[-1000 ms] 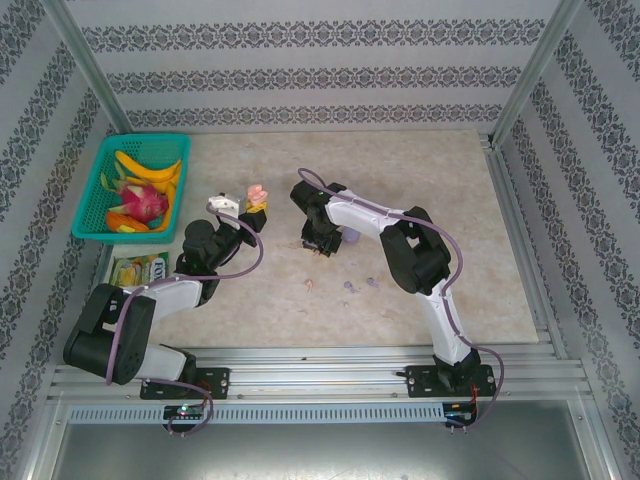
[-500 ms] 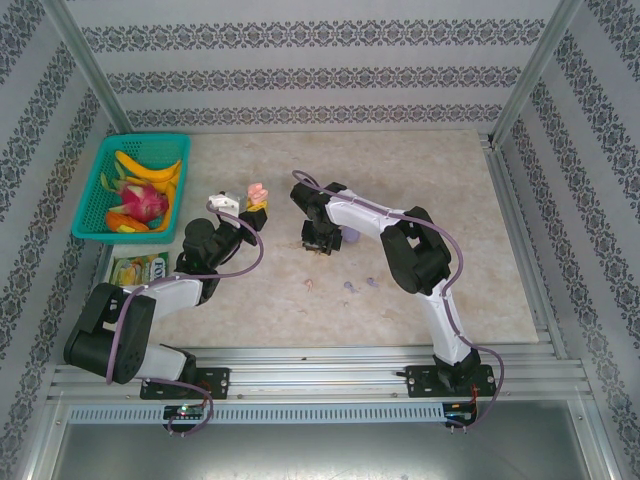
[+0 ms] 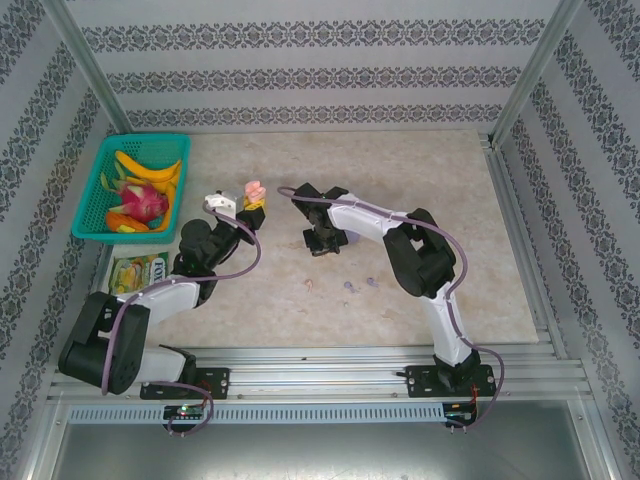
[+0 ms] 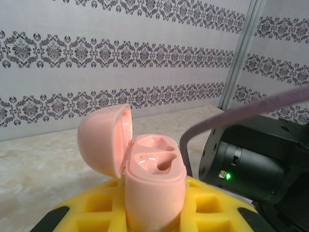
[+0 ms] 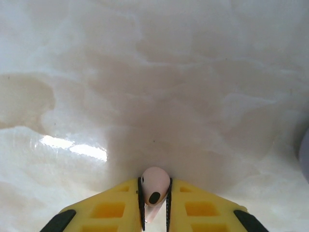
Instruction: Insert the wireless bluetooth earbuds into the charging case
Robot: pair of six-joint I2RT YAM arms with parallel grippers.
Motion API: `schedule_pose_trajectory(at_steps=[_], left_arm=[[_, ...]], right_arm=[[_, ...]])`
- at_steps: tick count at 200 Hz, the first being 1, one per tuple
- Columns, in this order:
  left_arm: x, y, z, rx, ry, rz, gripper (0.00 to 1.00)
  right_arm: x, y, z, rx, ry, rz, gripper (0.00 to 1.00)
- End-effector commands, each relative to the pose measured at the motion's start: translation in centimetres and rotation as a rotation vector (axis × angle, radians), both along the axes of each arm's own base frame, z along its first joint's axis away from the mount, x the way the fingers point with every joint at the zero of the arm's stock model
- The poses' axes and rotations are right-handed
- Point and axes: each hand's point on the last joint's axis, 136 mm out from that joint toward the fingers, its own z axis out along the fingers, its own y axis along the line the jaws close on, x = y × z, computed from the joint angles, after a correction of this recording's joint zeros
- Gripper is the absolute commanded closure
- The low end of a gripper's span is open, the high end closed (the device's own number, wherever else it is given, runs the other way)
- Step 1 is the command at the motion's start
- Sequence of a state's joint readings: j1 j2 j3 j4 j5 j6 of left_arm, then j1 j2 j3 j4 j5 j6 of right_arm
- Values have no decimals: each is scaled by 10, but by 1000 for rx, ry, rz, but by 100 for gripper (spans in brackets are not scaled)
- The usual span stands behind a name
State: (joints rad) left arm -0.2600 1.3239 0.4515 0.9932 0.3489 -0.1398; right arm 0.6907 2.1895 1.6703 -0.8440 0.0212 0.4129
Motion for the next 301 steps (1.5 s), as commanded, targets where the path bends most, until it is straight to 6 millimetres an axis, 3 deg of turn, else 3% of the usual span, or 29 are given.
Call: schedule_pose_trajectory(at_steps=[1,31,52,106,147,199,214,228,243,301], left_arm=[[-4,8,7,-12,-9,29,100],[-8,10,7,-9,-3,35,100],[-9,11,8,-8,-1,39,100],[-10,12,9,-1,0,45,100],[-9,12,10,-1,-1,44,100],[-6,10,14,-1,-5,39,100],[-5,9,15,-1,-7,35,100],[-3,8,15,-2,-9,31,100],[-1,7,15,-7,-9,29,100],[3,5,13,-15,-5,20,100]], right_arm=[[-17,-10,-2,-68,9,106,80],[-29,-4,-8,-62,29,146,67],[-29,-1,1,-32,11,121,56],[-22,-3,56,108,-60,-26,41],[-7,-14,80,158,-100,-145,2],[5,-7,72,219,-41,-231,2],[5,-2,68,225,-17,-255,14],[4,1,62,230,13,-283,32],[2,1,55,213,22,-309,40],[-9,1,25,89,47,-288,49]])
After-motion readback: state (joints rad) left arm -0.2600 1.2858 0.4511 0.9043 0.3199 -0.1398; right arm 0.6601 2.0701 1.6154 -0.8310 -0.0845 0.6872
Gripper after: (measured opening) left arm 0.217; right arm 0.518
